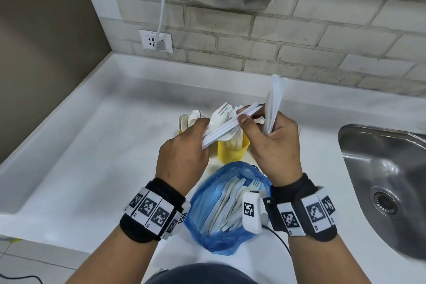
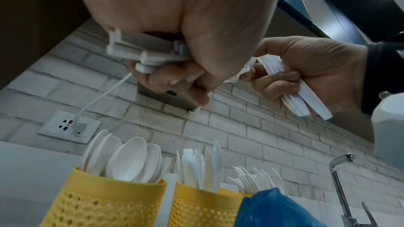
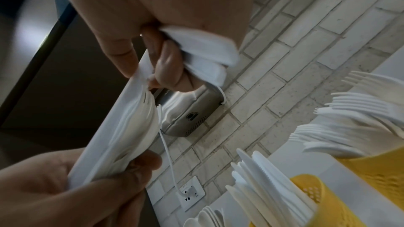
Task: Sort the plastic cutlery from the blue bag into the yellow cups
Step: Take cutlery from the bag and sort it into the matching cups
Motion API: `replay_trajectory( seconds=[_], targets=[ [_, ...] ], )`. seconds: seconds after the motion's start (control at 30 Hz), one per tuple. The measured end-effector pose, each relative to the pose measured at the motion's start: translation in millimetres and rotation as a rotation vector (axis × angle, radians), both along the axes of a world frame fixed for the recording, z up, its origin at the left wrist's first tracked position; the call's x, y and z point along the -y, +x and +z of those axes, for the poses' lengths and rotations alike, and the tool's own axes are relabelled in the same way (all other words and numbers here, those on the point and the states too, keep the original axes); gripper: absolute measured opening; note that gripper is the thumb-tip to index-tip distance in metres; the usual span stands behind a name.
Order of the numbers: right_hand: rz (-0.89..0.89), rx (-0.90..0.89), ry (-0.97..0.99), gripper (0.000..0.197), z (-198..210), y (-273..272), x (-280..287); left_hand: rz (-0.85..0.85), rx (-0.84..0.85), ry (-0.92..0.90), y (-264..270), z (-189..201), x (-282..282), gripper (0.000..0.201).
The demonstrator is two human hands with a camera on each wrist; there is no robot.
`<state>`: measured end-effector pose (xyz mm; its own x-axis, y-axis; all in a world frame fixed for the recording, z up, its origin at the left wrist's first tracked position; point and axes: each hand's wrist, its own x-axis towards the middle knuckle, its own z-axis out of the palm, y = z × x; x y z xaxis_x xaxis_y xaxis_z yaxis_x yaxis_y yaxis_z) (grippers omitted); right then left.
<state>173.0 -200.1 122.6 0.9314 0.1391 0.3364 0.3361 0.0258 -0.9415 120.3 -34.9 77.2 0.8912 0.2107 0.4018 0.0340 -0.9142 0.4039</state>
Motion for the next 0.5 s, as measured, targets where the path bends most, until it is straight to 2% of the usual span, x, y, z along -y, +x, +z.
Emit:
replay_trajectory(
  seconds=[0.17, 0.4, 0.5],
  targets=[
    [0.012, -0.096, 0.034, 0.025, -6.8, -1.0, -3.3, -0.006, 0.016, -0.028, -1.2, 0.2, -3.5, 0.036],
    [0.006, -0.164, 0.082, 0.008, -7.2, -1.1, -4.0, -0.023, 0.026, -0.032, -0.6, -3.5, -0.2, 0.046],
    [0.019, -0.146, 0.08, 0.005, -6.1, 1.2, -1.5, -0.035, 0.036, -0.042, -0.4, -2.6, 1.6, 0.038]
  ],
)
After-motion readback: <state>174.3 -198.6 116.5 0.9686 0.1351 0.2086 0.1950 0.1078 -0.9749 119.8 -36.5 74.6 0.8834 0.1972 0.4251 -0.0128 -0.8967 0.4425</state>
